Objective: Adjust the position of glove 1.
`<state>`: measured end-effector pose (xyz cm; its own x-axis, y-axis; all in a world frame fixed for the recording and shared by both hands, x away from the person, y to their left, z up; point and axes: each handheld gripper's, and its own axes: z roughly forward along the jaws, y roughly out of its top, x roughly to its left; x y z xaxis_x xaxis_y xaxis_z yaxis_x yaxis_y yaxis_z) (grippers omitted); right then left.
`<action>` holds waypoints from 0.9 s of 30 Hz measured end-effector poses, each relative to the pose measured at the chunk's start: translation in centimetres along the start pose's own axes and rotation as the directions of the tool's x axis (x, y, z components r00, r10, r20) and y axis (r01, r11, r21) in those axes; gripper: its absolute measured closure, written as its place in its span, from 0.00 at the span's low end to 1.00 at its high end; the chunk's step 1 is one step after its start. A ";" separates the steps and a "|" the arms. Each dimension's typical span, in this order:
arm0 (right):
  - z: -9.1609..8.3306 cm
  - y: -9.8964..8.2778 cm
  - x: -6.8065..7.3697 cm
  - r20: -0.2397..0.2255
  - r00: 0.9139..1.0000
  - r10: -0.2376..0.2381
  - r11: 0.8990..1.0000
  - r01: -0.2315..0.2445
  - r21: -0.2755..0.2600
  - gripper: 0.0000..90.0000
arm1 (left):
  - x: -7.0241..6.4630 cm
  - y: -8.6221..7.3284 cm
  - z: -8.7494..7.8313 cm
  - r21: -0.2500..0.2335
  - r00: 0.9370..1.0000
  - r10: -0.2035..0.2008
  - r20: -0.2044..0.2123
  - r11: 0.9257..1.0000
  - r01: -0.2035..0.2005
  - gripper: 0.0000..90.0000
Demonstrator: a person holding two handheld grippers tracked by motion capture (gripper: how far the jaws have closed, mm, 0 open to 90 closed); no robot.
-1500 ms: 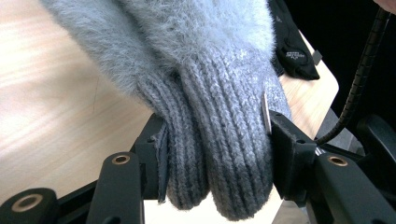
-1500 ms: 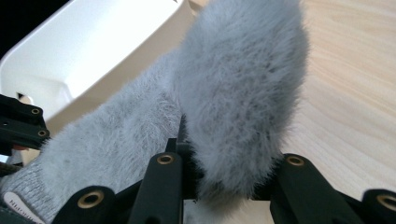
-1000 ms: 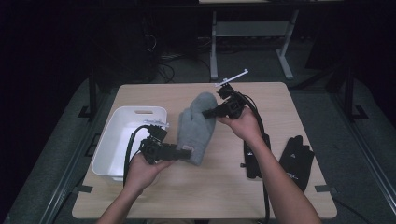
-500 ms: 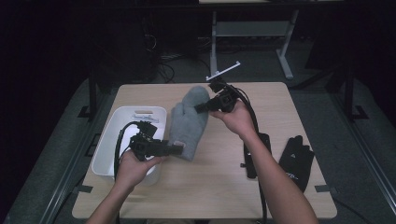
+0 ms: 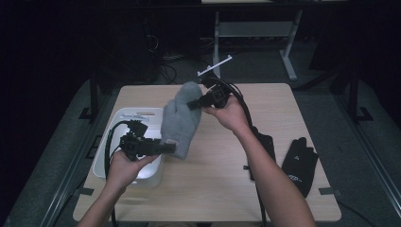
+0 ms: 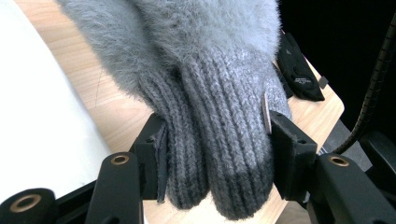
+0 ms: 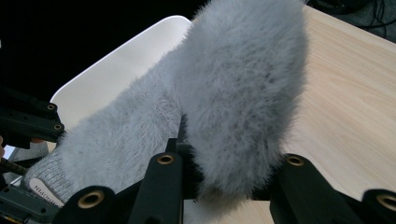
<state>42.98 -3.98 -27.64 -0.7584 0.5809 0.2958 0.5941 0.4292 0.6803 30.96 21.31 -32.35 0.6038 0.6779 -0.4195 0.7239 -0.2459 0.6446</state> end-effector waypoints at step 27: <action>4.8 3.5 2.6 -0.044 0.997 -0.065 0.998 0.066 0.016 0.80 | 3.5 -1.7 -3.5 -0.024 0.996 -0.059 -0.060 0.998 0.058 0.51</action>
<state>44.40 2.31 -27.69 -0.8064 0.5209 0.2800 0.5471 0.4774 0.6876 30.64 26.50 -32.71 0.5388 0.7317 -0.4174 0.7492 -0.1896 0.6347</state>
